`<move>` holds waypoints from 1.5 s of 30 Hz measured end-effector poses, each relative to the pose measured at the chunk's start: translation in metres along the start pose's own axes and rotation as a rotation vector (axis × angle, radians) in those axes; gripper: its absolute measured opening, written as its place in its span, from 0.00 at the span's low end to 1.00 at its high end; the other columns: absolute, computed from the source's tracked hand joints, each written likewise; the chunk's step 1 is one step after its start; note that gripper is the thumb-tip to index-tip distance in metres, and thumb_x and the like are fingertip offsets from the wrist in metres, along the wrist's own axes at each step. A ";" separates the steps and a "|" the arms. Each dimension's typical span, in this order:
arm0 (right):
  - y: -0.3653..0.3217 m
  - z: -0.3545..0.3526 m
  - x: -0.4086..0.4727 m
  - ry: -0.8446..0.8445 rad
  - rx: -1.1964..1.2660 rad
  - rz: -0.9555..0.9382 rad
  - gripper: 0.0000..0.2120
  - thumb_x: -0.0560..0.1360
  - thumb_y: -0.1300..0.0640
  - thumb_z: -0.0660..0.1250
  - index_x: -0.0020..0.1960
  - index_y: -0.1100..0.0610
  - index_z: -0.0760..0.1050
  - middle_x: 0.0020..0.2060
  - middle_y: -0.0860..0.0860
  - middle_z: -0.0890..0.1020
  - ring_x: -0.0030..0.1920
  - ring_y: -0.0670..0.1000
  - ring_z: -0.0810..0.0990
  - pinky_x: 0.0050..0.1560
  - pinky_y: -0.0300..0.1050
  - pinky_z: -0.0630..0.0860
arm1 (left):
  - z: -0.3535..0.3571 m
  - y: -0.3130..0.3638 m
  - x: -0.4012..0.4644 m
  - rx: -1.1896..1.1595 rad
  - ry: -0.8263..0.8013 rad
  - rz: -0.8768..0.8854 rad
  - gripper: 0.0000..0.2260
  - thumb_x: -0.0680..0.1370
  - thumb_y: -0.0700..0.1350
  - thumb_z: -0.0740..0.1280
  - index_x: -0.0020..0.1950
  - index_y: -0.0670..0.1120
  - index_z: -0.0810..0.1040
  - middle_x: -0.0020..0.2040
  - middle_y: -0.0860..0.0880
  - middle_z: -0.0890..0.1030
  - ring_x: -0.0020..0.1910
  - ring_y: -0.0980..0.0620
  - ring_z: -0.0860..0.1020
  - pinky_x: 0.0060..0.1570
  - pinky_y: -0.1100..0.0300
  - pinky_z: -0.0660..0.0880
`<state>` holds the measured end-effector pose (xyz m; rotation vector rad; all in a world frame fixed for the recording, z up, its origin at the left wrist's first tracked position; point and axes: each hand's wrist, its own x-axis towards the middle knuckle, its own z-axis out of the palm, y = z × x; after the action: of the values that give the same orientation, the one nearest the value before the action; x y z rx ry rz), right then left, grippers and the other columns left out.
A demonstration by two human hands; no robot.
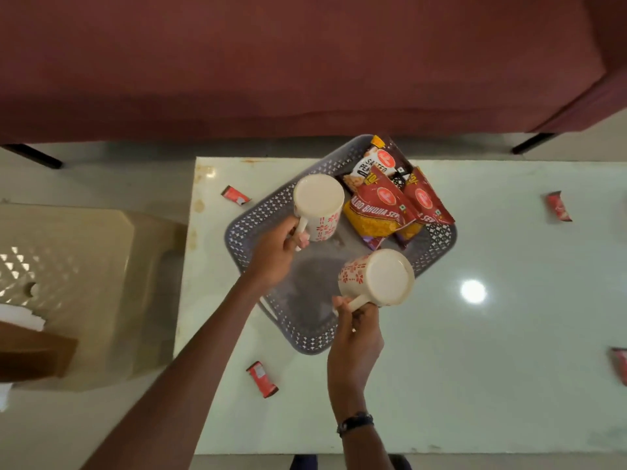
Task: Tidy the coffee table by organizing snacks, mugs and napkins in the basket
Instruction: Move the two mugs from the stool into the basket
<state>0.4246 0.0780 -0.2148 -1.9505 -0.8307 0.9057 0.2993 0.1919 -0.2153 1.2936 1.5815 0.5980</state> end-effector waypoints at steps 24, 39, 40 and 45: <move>0.003 0.063 0.020 0.096 0.060 0.116 0.04 0.77 0.61 0.65 0.51 0.57 0.72 0.39 0.43 0.76 0.39 0.39 0.75 0.37 0.22 0.68 | 0.002 -0.017 0.019 0.370 0.047 0.135 0.08 0.80 0.39 0.58 0.54 0.42 0.75 0.43 0.53 0.74 0.42 0.56 0.72 0.34 0.74 0.63; -0.007 0.025 0.008 -0.176 -0.048 0.190 0.15 0.75 0.64 0.63 0.61 0.57 0.71 0.54 0.48 0.77 0.56 0.49 0.74 0.59 0.45 0.72 | -0.021 -0.025 -0.025 0.237 0.124 0.029 0.15 0.79 0.39 0.60 0.66 0.44 0.70 0.65 0.45 0.75 0.63 0.48 0.74 0.59 0.54 0.73; -0.010 0.020 0.001 -0.155 -0.040 0.228 0.15 0.75 0.63 0.63 0.62 0.56 0.71 0.55 0.49 0.76 0.57 0.50 0.74 0.61 0.48 0.72 | -0.028 -0.025 -0.036 0.204 0.158 0.024 0.14 0.79 0.39 0.60 0.65 0.44 0.70 0.64 0.46 0.75 0.63 0.50 0.74 0.59 0.57 0.73; -0.032 0.021 -0.039 -0.180 -0.043 0.092 0.10 0.76 0.64 0.60 0.55 0.57 0.75 0.50 0.52 0.80 0.52 0.55 0.77 0.52 0.45 0.76 | -0.065 -0.034 -0.093 0.093 0.408 -0.017 0.10 0.79 0.36 0.59 0.57 0.45 0.75 0.56 0.52 0.79 0.54 0.57 0.77 0.49 0.73 0.70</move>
<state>0.3799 0.0692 -0.1839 -1.9784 -0.8752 1.1399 0.2224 0.1075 -0.1827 1.2803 1.9697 0.8249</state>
